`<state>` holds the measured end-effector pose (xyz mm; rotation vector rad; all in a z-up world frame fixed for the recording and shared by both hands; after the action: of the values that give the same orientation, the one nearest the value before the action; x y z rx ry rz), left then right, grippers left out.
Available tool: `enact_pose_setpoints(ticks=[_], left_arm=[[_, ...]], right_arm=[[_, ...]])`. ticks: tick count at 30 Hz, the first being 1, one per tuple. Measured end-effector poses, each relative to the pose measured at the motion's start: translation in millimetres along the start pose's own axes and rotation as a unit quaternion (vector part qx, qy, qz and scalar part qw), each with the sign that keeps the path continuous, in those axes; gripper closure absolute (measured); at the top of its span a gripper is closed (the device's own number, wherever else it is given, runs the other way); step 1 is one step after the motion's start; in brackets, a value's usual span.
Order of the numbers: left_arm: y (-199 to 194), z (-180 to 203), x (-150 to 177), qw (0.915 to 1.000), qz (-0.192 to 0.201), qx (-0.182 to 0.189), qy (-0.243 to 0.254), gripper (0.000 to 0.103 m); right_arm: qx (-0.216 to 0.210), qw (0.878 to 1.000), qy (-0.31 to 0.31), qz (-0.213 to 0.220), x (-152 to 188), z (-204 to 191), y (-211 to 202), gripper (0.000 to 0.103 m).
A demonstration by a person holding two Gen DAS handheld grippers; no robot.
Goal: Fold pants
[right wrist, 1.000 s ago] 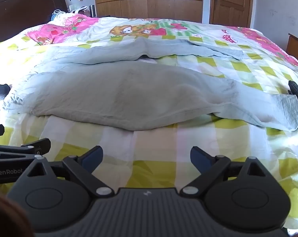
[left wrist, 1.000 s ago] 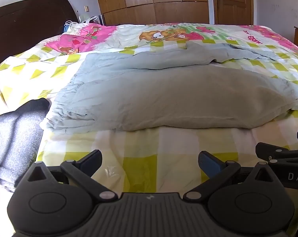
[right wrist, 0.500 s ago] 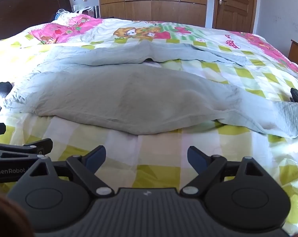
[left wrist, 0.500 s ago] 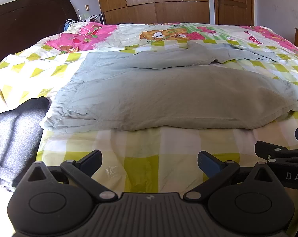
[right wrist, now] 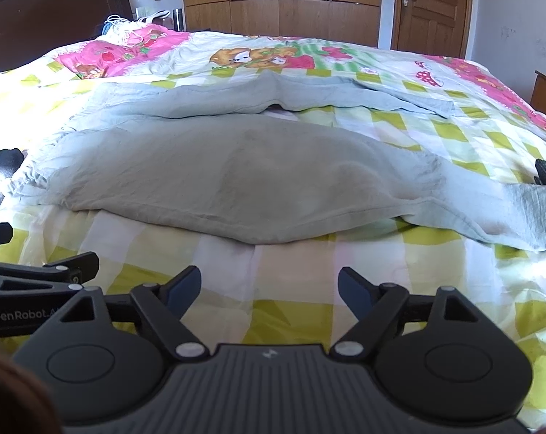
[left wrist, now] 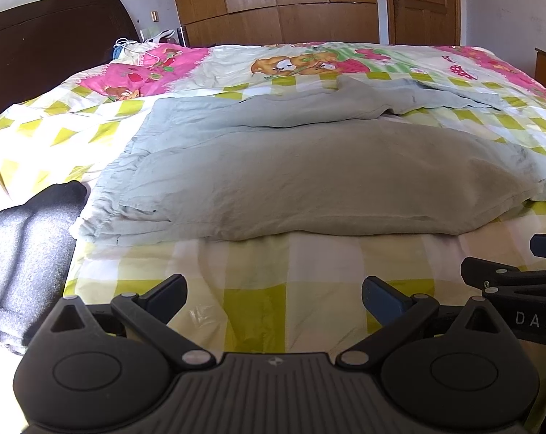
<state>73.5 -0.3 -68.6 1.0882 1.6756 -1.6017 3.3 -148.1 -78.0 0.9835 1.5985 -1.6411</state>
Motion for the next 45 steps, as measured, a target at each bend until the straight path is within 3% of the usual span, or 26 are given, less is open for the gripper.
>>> enact_pose_setpoints(ticks=[17, 28, 39, 45], left_arm=[[4, -4, -4, 0.9999, -0.005, 0.008, -0.005, 0.000], [12, -28, -8, 1.0000, -0.001, 0.005, -0.008, 0.000], [35, -91, -12, 0.9986, 0.026, -0.032, 0.034, 0.000], [60, -151, -19, 0.9971, 0.030, -0.051, 0.048, 0.000]], right_arm=[[-0.007, 1.000, -0.001, -0.001, -5, -6, 3, 0.024], [-0.020, 1.000, -0.012, -0.004, -14, -26, 13, 0.025], [-0.065, 0.996, -0.058, -0.006, -30, -79, 42, 0.025], [-0.116, 0.983, -0.143, 0.019, -45, -128, 59, 0.026]])
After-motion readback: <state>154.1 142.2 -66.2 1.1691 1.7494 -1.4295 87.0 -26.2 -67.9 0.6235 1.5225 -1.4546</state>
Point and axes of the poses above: each gripper's, at about its wrist camera, not at the fingertips, and y roughly the way its jaws point, z to its right, x to its underside, the point moved 10 cm from there along y, roughly the way its jaws point, and after that the axes turned 12 degrees about z, right-handed, at the moved point
